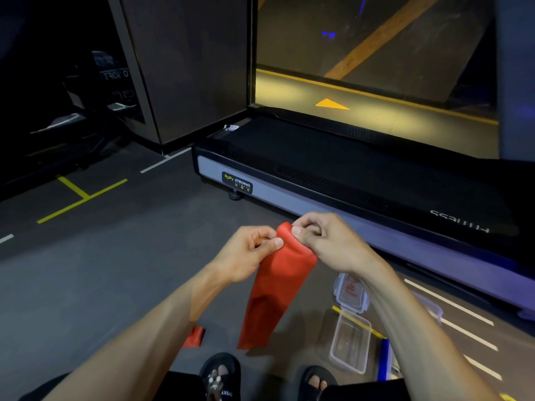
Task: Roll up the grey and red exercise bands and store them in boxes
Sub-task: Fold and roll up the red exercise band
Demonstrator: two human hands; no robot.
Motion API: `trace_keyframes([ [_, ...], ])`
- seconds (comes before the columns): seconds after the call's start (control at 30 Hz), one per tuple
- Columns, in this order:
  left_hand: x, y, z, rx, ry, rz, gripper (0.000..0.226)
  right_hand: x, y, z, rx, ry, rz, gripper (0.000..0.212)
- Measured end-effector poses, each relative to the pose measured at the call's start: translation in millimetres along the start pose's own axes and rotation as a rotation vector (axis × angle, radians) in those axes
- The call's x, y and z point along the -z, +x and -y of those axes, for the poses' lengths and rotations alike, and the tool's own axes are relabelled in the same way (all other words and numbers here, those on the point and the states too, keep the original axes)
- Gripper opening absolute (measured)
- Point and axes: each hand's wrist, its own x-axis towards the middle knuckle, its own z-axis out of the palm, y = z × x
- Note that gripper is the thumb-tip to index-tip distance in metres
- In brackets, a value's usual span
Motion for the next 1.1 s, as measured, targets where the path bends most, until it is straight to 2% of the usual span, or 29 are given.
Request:
trace_keyframes([
  [0.03, -1.7, 0.2, -0.2, -0.005, -0.019, -0.002, 0.009, 0.1, -0.5, 1.0, 0.0, -0.002, 0.006, 0.014],
  [0.13, -6.0, 1.0, -0.4, -0.022, -0.037, -0.029, 0.032, 1.0, 0.6, 1.1, -0.012, -0.029, 0.015, 0.018],
  [0.17, -6.4, 0.7, 0.1, -0.04, -0.023, -0.029, 0.032, 1.4, 0.7, 2.1, -0.018, -0.059, 0.021, 0.02],
  [0.33, -8.9, -1.6, 3.2, -0.032, 0.026, -0.063, 0.014, -1.1, -3.5, 3.5, -0.035, -0.095, 0.079, 0.025],
  [0.43, -9.1, 0.0, 5.1, -0.008, -0.055, -0.089, 0.011, -1.7, -4.0, 4.2, -0.015, -0.173, 0.044, 0.021],
  [0.6, -16.4, -1.4, -0.9, 0.056, -0.283, -0.002, 0.022, 2.1, -0.6, 2.7, 0.004, -0.17, -0.029, 0.019],
  [0.73, -21.0, -4.4, 3.3, 0.09, -0.286, 0.069, 0.028, 4.7, 0.4, 1.2, -0.015, -0.019, -0.116, 0.027],
  [0.8, -21.0, -4.8, 4.9, 0.107, -0.294, 0.088, 0.036, 7.5, 1.1, 0.9, -0.025, 0.039, -0.152, 0.022],
  [0.87, -19.9, -5.1, 3.7, 0.123, -0.306, 0.093, 0.041, 10.5, 1.8, -0.6, -0.037, 0.053, -0.159, 0.019],
  [1.1, -12.2, -3.2, 1.8, 0.175, -0.361, 0.128, 0.039, 16.4, -0.2, 1.6, -0.065, -0.006, -0.123, 0.029],
])
